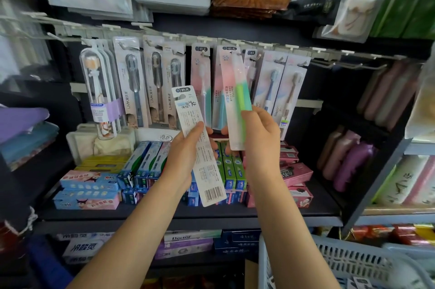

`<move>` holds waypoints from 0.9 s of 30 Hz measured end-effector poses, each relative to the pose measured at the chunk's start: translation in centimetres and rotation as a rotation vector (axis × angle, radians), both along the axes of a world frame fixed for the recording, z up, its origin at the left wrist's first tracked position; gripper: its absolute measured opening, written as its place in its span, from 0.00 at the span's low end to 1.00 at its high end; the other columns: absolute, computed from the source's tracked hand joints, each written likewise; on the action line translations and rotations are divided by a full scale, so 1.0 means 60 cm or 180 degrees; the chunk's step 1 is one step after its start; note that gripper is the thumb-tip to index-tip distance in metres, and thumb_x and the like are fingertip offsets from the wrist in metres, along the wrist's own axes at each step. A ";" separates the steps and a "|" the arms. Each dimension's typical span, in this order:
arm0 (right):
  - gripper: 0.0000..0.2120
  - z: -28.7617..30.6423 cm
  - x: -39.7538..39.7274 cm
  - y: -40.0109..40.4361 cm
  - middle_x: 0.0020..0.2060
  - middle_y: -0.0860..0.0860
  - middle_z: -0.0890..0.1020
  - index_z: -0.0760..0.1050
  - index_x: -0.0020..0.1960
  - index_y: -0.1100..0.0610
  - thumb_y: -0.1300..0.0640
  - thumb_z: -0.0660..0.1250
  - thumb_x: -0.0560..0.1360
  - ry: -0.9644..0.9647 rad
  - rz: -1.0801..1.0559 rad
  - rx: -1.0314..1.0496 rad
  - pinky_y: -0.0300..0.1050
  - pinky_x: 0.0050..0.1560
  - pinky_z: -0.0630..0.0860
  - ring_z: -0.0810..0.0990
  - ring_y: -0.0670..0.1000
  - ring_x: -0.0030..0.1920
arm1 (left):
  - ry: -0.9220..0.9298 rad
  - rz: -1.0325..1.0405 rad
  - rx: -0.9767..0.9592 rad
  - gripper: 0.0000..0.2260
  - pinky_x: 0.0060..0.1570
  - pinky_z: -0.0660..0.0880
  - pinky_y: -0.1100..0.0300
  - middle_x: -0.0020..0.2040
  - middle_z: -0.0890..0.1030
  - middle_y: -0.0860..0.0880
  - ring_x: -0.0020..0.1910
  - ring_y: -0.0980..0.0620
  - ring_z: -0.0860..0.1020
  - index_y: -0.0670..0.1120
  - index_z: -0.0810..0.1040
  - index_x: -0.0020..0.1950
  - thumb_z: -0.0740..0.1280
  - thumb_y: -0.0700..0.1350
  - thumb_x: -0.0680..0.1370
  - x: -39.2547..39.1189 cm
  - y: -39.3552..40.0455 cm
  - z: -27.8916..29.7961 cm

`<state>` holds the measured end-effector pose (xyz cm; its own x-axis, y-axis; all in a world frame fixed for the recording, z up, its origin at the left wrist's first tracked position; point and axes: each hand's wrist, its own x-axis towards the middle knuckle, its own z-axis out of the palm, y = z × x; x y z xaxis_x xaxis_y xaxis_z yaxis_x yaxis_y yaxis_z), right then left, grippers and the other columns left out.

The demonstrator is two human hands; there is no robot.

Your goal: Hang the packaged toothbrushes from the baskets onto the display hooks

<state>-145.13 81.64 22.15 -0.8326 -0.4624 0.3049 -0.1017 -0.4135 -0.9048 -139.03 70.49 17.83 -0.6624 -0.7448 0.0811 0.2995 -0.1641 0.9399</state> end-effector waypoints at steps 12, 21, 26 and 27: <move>0.19 -0.082 -0.030 -0.043 0.35 0.59 0.81 0.75 0.49 0.66 0.48 0.64 0.82 -0.0184 -0.0410 0.0635 0.43 0.27 0.70 0.78 0.57 0.32 | -0.0076 -0.0023 -0.0049 0.13 0.47 0.81 0.45 0.36 0.82 0.43 0.38 0.43 0.83 0.42 0.79 0.50 0.63 0.51 0.84 -0.006 -0.010 -0.010; 0.16 -0.150 -0.061 -0.073 0.37 0.51 0.84 0.79 0.50 0.61 0.47 0.65 0.82 -0.0740 -0.0136 0.0868 0.46 0.36 0.74 0.80 0.47 0.29 | -0.0031 -0.0297 0.0433 0.27 0.30 0.69 0.59 0.28 0.72 0.47 0.24 0.49 0.71 0.42 0.77 0.53 0.50 0.63 0.84 0.003 -0.026 -0.034; 0.17 -0.133 -0.102 -0.105 0.38 0.54 0.82 0.78 0.48 0.61 0.45 0.70 0.79 -0.1414 -0.0231 0.1035 0.44 0.32 0.73 0.78 0.49 0.28 | -0.0138 -0.0486 0.0563 0.23 0.31 0.70 0.59 0.31 0.70 0.51 0.29 0.53 0.68 0.42 0.77 0.58 0.56 0.60 0.83 0.007 -0.030 -0.038; 0.17 -0.135 -0.106 -0.106 0.38 0.54 0.82 0.78 0.49 0.61 0.45 0.71 0.78 -0.1466 -0.0231 0.1080 0.44 0.31 0.73 0.77 0.49 0.28 | -0.0258 -0.0399 0.0453 0.19 0.33 0.70 0.59 0.33 0.72 0.51 0.31 0.54 0.71 0.43 0.77 0.57 0.61 0.58 0.83 0.008 -0.029 -0.040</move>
